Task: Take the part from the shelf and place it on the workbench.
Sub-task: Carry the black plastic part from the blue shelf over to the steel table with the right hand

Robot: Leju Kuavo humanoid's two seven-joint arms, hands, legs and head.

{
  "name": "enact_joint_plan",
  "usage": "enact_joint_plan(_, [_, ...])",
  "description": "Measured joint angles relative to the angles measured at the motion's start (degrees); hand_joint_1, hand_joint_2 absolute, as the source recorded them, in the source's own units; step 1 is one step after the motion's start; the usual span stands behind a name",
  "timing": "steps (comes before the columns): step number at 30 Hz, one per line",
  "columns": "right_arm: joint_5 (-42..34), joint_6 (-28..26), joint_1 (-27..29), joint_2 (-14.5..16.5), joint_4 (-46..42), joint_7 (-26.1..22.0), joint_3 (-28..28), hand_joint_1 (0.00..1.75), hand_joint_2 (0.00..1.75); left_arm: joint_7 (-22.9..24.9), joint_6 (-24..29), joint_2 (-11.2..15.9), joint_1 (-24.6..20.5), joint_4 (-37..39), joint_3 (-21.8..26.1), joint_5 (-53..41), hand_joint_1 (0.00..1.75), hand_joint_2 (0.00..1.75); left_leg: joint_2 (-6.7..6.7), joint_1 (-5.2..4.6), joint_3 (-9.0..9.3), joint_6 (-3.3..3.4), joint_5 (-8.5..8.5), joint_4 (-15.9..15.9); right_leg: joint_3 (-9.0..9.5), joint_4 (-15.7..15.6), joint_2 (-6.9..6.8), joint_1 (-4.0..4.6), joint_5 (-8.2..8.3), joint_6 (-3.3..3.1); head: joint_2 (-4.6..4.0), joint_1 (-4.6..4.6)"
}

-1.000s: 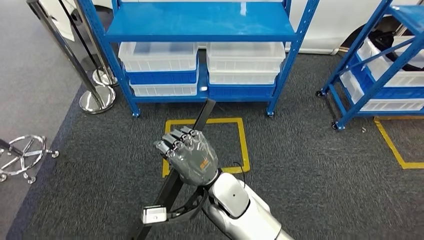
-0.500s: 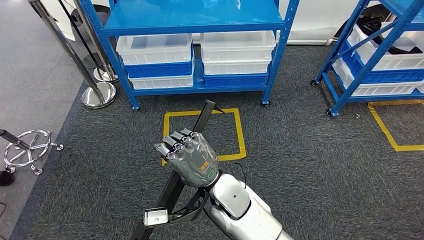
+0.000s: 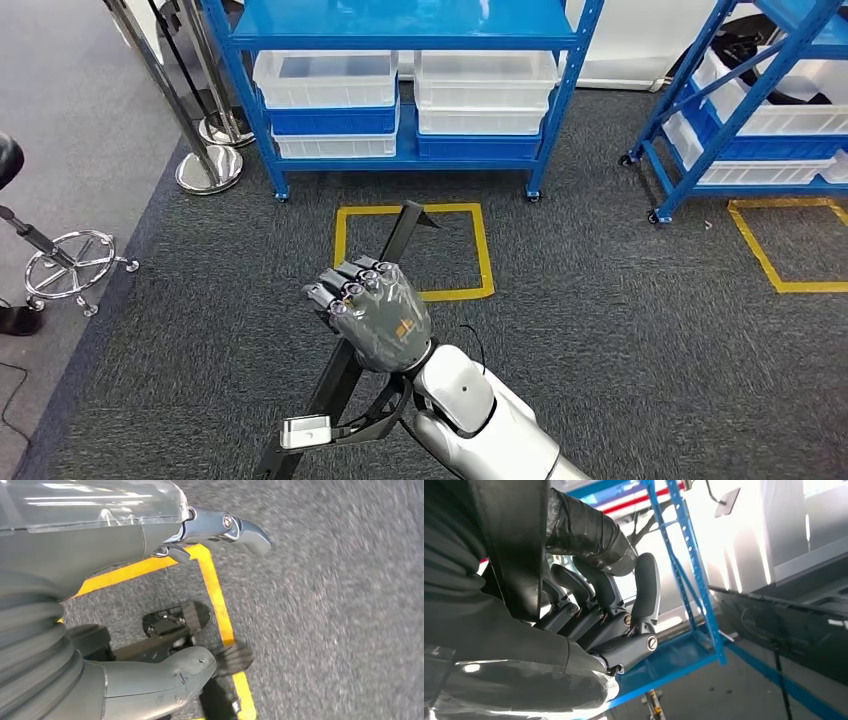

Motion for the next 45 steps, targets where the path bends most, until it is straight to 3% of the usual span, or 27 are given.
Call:
enact_joint_plan(1, [-0.26, 0.07, -0.08, -0.02, 0.07, 0.04, 0.23, 1.75, 1.75, -0.09, 0.04, 0.02, -0.02, 0.0, 0.0, 0.14, 0.0, 1.75, 0.01, -0.06, -1.05, 0.22, 0.76, 0.04, -0.68, 3.69, 0.03, -0.02, -3.14, 0.12, 0.0, 0.02])
enact_joint_plan(2, [-0.48, 0.14, -0.15, -0.03, 0.14, 0.08, 0.41, 1.75, 1.75, -0.15, 0.05, 0.06, 0.01, 0.0, 0.01, 0.27, 0.0, 1.75, 0.0, -0.12, -2.07, 0.26, 1.5, 0.12, -1.04, 7.14, 0.03, -0.04, -4.88, 0.23, 0.0, 0.02])
enact_joint_plan(3, [-0.69, 0.22, -0.22, -0.05, 0.25, 0.14, 0.63, 1.75, 1.75, -0.2, 0.06, 0.1, 0.07, 0.0, 0.01, 0.38, 0.0, 1.75, 0.01, -0.18, -3.09, 0.21, 2.18, 0.25, -0.83, 9.48, 0.03, -0.06, -4.9, 0.28, 0.0, 0.02])
enact_joint_plan(4, [-0.9, 0.28, -0.32, -0.08, 0.39, 0.18, 0.87, 1.75, 1.75, -0.22, 0.1, 0.15, 0.18, 0.0, 0.02, 0.47, 0.0, 1.75, 0.02, -0.23, -4.12, 0.11, 2.8, 0.46, 0.16, 10.2, 0.03, -0.08, -3.52, 0.26, 0.0, 0.02])
enact_joint_plan(6, [-1.27, 0.32, -0.56, -0.1, 0.66, 0.3, 1.42, 1.75, 1.75, -0.23, 0.2, 0.23, 0.46, 0.0, 0.02, 0.53, 0.0, 1.75, 0.02, -0.29, -6.0, -0.18, 3.86, 1.08, 4.87, 6.32, 0.04, -0.05, -0.27, -0.16, 0.0, 0.01])
enact_joint_plan(8, [-1.48, 0.29, -0.82, -0.06, 0.78, 0.41, 1.91, 1.75, 1.75, -0.27, 0.26, 0.28, 0.68, 0.0, 0.02, 0.53, 0.0, 1.75, -0.03, -0.44, -7.24, -0.66, 4.69, 1.71, 11.17, -1.99, 0.06, 0.22, -1.21, -0.76, 0.0, 0.01])
enact_joint_plan(10, [-1.66, 0.31, -1.09, -0.02, 0.89, 0.59, 2.23, 1.75, 1.75, -0.47, 0.28, 0.29, 0.77, 0.0, 0.03, 0.58, 0.0, 1.75, -0.05, -0.41, -7.82, -1.36, 5.66, 1.76, 14.04, -7.1, 0.1, 0.62, -3.11, -1.15, 0.0, 0.0])
enact_joint_plan(12, [-2.0, 0.29, -1.17, -0.02, 1.2, 0.8, 2.33, 1.75, 1.75, -1.09, 0.29, 0.34, 0.91, 0.0, 0.04, 0.73, 0.0, 1.75, -0.09, -0.23, -8.26, -2.12, 6.23, 1.56, 13.68, -7.98, 0.07, 0.52, -2.51, -1.65, 0.0, 0.01])
enact_joint_plan(14, [-2.3, 0.27, -1.14, 0.02, 1.5, 0.9, 2.36, 1.75, 1.75, -1.79, 0.31, 0.38, 1.16, 0.0, 0.04, 0.94, 0.0, 1.75, -0.21, -0.1, -9.33, -2.74, 3.56, 3.62, 12.83, -8.32, -0.06, 0.2, -1.29, -2.43, 0.0, 0.0])
enact_joint_plan(16, [-2.31, 0.26, -1.17, 0.06, 1.64, 0.83, 2.5, 1.75, 1.75, -2.15, 0.41, 0.39, 1.31, 0.0, 0.04, 1.11, 0.0, 1.75, -0.25, 0.11, -11.22, -3.22, -1.56, 9.75, 11.68, -8.28, -0.16, 0.2, -0.28, -2.89, 0.0, -0.01])
enact_joint_plan(17, [-2.21, 0.27, -1.18, 0.06, 1.71, 0.74, 2.64, 1.75, 1.75, -2.25, 0.47, 0.39, 1.34, 0.0, 0.04, 1.18, 0.0, 1.75, -0.25, 0.19, -12.03, -3.43, -3.16, 13.27, 11.08, -8.21, -0.19, 0.22, 0.18, -2.93, 0.0, 0.0])
enact_joint_plan(18, [-2.01, 0.28, -1.19, 0.05, 1.8, 0.66, 2.83, 1.75, 1.75, -2.32, 0.51, 0.39, 1.35, 0.0, 0.04, 1.23, 0.0, 1.75, -0.24, 0.23, -12.34, -3.61, -3.51, 15.8, 10.44, -8.09, -0.2, 0.23, 0.6, -2.89, 0.0, 0.0])
enact_joint_plan(19, [-1.74, 0.29, -1.2, 0.04, 1.88, 0.58, 3.04, 1.75, 1.75, -2.36, 0.54, 0.39, 1.36, 0.0, 0.04, 1.28, 0.0, 1.75, -0.23, 0.27, -11.81, -3.72, -2.69, 16.58, 9.83, -7.91, -0.2, 0.22, 0.96, -2.81, 0.0, -0.01])
enact_joint_plan(21, [-1.2, 0.33, -1.25, 0.05, 1.96, 0.44, 3.46, 1.75, 1.75, -2.39, 0.66, 0.39, 1.35, 0.0, 0.04, 1.34, 0.0, 1.75, -0.24, 0.32, -7.64, -3.64, 0.03, 11.82, 8.81, -7.36, -0.16, 0.16, 1.43, -2.56, 0.0, -0.02])
enact_joint_plan(23, [-0.94, 0.44, -1.44, 0.07, 1.94, 0.28, 3.72, 1.75, 1.75, -2.4, 0.82, 0.38, 1.3, 0.0, 0.04, 1.41, 0.0, 1.75, -0.33, 0.18, -2.49, -3.17, 0.39, 4.44, 8.11, -6.79, -0.16, 0.28, 1.7, -2.17, 0.0, -0.01])
enact_joint_plan(24, [-0.86, 0.58, -1.58, 0.08, 1.93, 0.2, 3.82, 1.75, 1.75, -2.41, 0.88, 0.35, 1.3, 0.0, 0.05, 1.5, 0.0, 1.75, -0.36, 0.08, -1.15, -2.88, -0.01, 2.21, 7.92, -6.61, -0.19, 0.36, 1.83, -1.93, 0.0, 0.0])
enact_joint_plan(27, [-0.6, 1.25, -2.08, 0.06, 1.91, -0.07, 4.24, 1.75, 1.75, -2.38, 0.98, 0.2, 1.48, 0.0, 0.07, 1.65, 0.0, 1.75, -0.31, 0.1, -0.98, -1.66, -0.01, 0.78, 7.69, -6.52, -0.2, 0.46, 2.21, -0.95, 0.0, 0.01])
enact_joint_plan(28, [-0.53, 1.39, -2.26, 0.03, 1.9, -0.14, 4.37, 1.75, 1.75, -2.36, 1.0, 0.11, 1.5, 0.0, 0.07, 1.64, 0.0, 1.75, -0.26, 0.22, -1.09, -1.12, 0.37, 0.52, 7.36, -5.89, -0.12, 0.44, 1.64, -0.62, 0.0, 0.02])
enact_joint_plan(30, [-0.46, 1.45, -2.54, -0.04, 1.88, -0.24, 4.57, 1.75, 1.75, -2.33, 1.01, -0.07, 1.47, 0.0, 0.07, 1.64, 0.0, 1.75, -0.14, 0.44, -1.5, -0.29, 1.11, 0.11, 5.33, -1.33, 0.07, 0.31, -1.62, -0.08, 0.0, 0.03])
enact_joint_plan(32, [-0.41, 1.51, -2.66, -0.19, 1.88, -0.27, 4.74, 1.75, 1.75, -2.2, 1.01, -0.1, 1.53, 0.0, 0.07, 1.59, 0.0, 1.75, -0.12, 0.37, -2.22, -0.04, 1.55, 0.19, 2.1, 6.2, 0.15, 0.13, -5.61, 0.3, 0.0, 0.02])
enact_joint_plan(33, [-0.28, 1.57, -2.66, -0.32, 1.89, -0.28, 4.83, 1.75, 1.75, -2.1, 1.02, -0.11, 1.59, 0.0, 0.07, 1.53, 0.0, 1.75, -0.12, 0.35, -2.55, -0.06, 1.71, 0.29, 1.05, 8.85, 0.15, 0.05, -6.5, 0.42, 0.0, 0.02])
enact_joint_plan(34, [0.02, 1.68, -2.68, -0.48, 1.89, -0.3, 4.96, 1.75, 1.75, -1.99, 1.07, -0.12, 1.62, 0.0, 0.07, 1.47, 0.0, 1.75, -0.13, 0.34, -2.83, -0.11, 1.84, 0.44, 1.15, 9.24, 0.15, -0.03, -6.13, 0.48, 0.0, 0.02])
enact_joint_plan(35, [0.44, 1.81, -2.74, -0.65, 1.88, -0.3, 5.1, 1.75, 1.75, -1.87, 1.14, -0.15, 1.62, 0.0, 0.07, 1.41, 0.0, 1.75, -0.15, 0.34, -3.03, -0.17, 1.91, 0.6, 2.39, 7.38, 0.14, -0.11, -4.78, 0.45, 0.0, 0.02])
enact_joint_plan(37, [1.42, 2.15, -3.07, -0.93, 1.87, -0.3, 5.36, 1.75, 1.75, -1.64, 1.3, -0.25, 1.54, 0.0, 0.05, 1.37, 0.0, 1.75, -0.18, 0.27, -3.26, -0.42, 1.9, 1.04, 6.98, -0.48, 0.14, -0.17, -1.32, 0.2, 0.0, 0.02])
enact_joint_plan(39, [1.95, 2.35, -3.47, -1.14, 1.82, -0.3, 5.57, 1.75, 1.75, -1.51, 1.37, -0.32, 1.39, 0.0, 0.03, 1.35, 0.0, 1.75, -0.19, 0.1, -3.58, -0.98, 1.94, 1.48, 9.57, -5.68, 0.2, 0.02, 0.1, -0.23, 0.0, 0.01])
enact_joint_plan(43, [2.08, 2.38, -3.76, -1.54, 1.7, -0.28, 5.91, 1.75, 1.75, -1.41, 1.38, -0.34, 1.25, 0.0, -0.03, 1.29, 0.0, 1.75, -0.19, 0.19, -4.22, -2.35, 1.76, 1.93, 9.38, -6.74, 0.26, 0.09, 0.74, -1.62, 0.0, 0.01])
enact_joint_plan(45, [2.35, 2.4, -3.94, -1.57, 1.63, -0.19, 6.1, 1.75, 1.75, -1.41, 1.38, -0.34, 1.25, 0.0, -0.07, 1.3, 0.0, 1.75, -0.26, 0.3, -5.96, -2.82, -1.02, 5.87, 9.22, -7.14, 0.15, -0.09, 1.25, -2.39, 0.0, -0.01])
